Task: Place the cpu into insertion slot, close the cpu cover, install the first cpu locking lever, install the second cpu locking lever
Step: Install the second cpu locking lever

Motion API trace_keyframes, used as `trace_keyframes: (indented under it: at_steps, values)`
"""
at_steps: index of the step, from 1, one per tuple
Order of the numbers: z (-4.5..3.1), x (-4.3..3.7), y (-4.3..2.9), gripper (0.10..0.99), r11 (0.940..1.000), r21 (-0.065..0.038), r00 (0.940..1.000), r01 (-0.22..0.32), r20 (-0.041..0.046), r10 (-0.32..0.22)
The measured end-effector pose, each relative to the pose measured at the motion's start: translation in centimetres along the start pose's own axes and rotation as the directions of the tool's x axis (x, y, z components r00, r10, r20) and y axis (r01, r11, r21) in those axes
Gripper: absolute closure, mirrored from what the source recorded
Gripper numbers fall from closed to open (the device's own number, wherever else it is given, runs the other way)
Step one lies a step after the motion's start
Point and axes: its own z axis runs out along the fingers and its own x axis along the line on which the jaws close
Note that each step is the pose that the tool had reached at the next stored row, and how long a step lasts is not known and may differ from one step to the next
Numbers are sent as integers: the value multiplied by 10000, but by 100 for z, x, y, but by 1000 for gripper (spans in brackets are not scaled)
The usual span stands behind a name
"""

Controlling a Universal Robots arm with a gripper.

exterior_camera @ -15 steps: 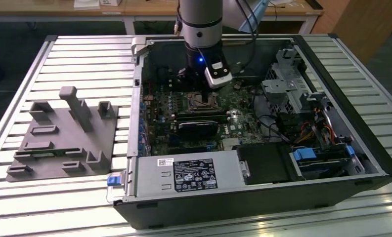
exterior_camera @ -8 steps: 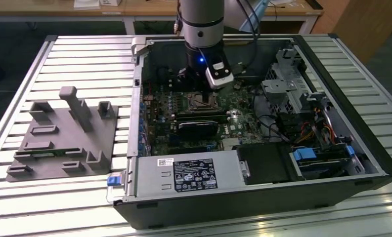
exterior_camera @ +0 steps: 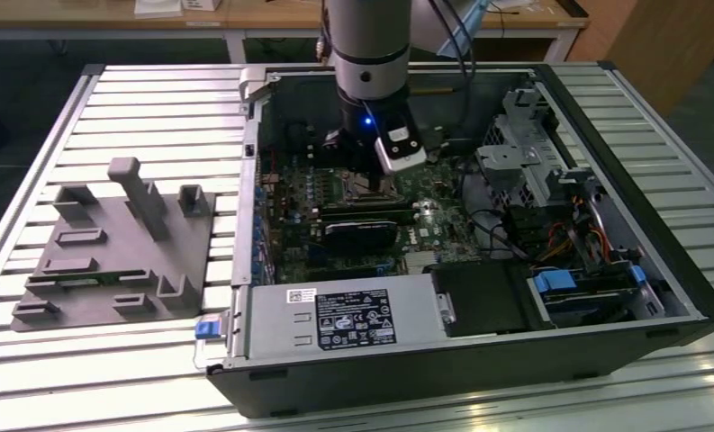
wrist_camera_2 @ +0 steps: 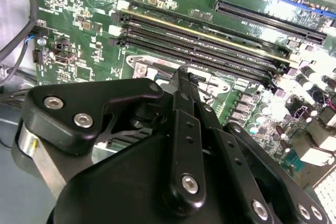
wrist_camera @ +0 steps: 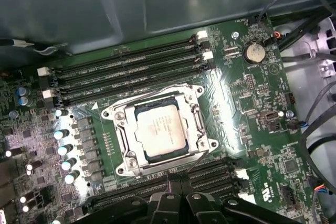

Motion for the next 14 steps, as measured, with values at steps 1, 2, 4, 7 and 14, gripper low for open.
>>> trace_keyframes:
  at_steps: [1, 2, 4, 7, 14]
  values:
    - [8, 6, -12, 980, 10000, -43, 10000, 6, -12, -6]
    - [17, 15, -22, 980, 10000, -83, 10000, 17, -24, -18]
    - [35, 44, -39, 980, 9999, -158, 10000, 50, -47, -51]
    - [62, 90, -65, 980, 9997, -233, 9999, 102, -70, -103]
    - [115, 129, -162, 980, 9992, -353, 9998, 191, -105, -195]
